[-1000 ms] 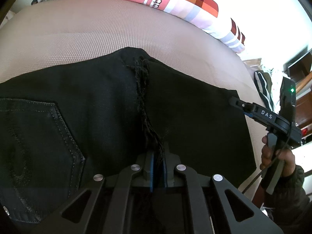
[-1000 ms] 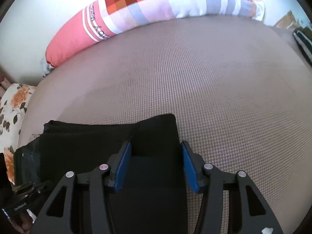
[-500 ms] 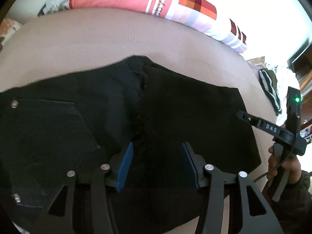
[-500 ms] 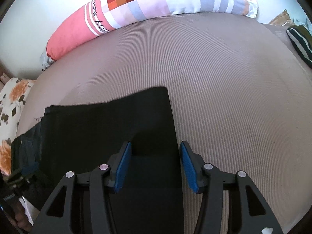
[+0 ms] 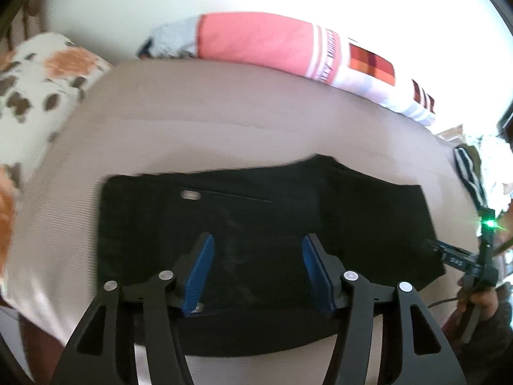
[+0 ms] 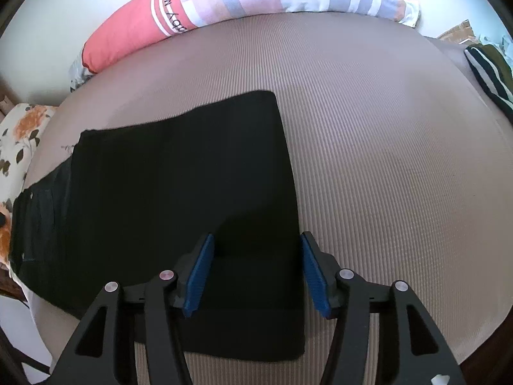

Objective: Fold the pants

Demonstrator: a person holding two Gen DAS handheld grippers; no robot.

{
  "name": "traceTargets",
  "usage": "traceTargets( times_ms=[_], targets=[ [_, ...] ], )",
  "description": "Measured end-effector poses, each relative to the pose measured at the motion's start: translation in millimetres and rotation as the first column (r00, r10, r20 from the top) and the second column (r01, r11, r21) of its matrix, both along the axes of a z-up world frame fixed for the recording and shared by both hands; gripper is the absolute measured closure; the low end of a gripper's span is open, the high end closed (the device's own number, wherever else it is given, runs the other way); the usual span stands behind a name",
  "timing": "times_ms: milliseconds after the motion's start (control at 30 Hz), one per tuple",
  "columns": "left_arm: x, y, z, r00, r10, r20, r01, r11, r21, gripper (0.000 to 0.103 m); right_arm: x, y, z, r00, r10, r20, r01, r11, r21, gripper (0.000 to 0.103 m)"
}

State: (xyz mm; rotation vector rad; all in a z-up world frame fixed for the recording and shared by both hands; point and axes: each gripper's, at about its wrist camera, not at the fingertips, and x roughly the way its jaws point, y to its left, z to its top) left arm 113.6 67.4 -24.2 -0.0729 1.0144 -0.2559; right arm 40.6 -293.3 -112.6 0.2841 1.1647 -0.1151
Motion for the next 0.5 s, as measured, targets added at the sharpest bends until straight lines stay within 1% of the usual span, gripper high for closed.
traceTargets(
  times_ms=[67,133,233,367,433,500],
  targets=[
    [-2,19,3,1.000,0.020,0.001,-0.020,1.000,0.018,0.041,-2,2,0,1.000,0.001,-0.009,-0.001,1.000,-0.008,0.050],
    [-2,44,2,0.999,0.047,-0.026,-0.046,0.999,0.027,0.041,-4,4,1,1.000,-0.006,-0.018,0.006,1.000,-0.010,0.050],
    [-4,73,-2,0.996,0.075,-0.048,-0.073,0.996,0.043,0.041,-6,6,1,1.000,-0.007,-0.030,0.006,1.000,-0.016,0.048],
    [-6,109,-11,0.992,0.119,-0.051,-0.116,0.992,0.057,0.041,-10,7,2,0.998,0.001,-0.055,-0.002,1.000,-0.020,0.045],
    [-5,129,-19,0.987,0.145,-0.074,-0.143,0.989,0.034,0.041,-12,8,3,0.997,0.009,-0.072,-0.011,1.000,-0.029,0.044],
    [-3,140,-26,0.982,0.165,-0.089,-0.165,0.986,0.003,0.041,-13,7,8,0.997,0.005,-0.074,-0.007,0.999,-0.035,0.044]
  ],
)
